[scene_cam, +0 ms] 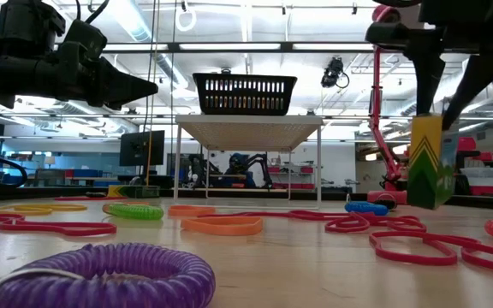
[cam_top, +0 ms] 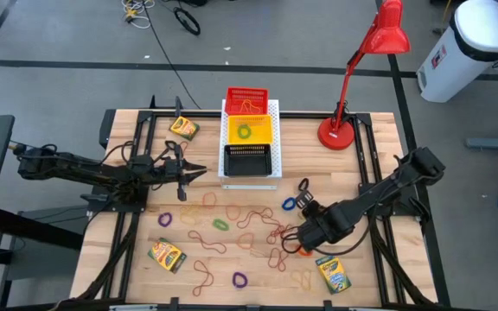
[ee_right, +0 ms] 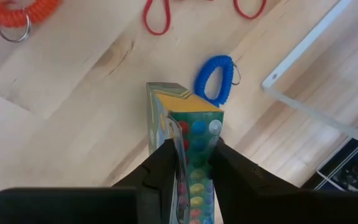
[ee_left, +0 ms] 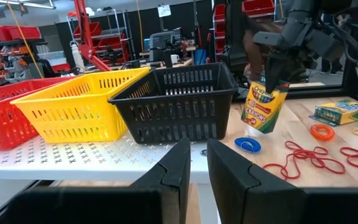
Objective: Pick & Place Office Desk Supplies
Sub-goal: Put the yellow crayon box into the black bin on the shelf
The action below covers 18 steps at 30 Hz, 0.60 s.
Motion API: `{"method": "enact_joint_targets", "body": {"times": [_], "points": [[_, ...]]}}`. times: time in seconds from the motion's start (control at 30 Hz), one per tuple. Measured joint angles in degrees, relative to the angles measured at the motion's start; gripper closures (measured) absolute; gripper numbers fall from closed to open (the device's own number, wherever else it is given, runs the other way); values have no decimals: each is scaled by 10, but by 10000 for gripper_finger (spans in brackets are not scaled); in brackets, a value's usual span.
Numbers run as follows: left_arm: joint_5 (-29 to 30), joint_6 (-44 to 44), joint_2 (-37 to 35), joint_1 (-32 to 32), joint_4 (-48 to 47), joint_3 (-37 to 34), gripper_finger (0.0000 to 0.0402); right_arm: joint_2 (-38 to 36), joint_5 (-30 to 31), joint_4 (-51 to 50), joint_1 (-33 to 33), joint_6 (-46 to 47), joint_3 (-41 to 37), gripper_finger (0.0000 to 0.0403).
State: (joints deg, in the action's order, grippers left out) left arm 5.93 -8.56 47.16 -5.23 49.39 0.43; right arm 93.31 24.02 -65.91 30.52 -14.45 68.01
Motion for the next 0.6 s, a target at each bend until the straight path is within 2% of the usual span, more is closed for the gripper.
{"method": "enact_joint_targets", "body": {"times": [0.6], "points": [[0, 0, 0, 0, 1, 0, 339, 1, -30, 43, -31, 46, 0, 298]]}}
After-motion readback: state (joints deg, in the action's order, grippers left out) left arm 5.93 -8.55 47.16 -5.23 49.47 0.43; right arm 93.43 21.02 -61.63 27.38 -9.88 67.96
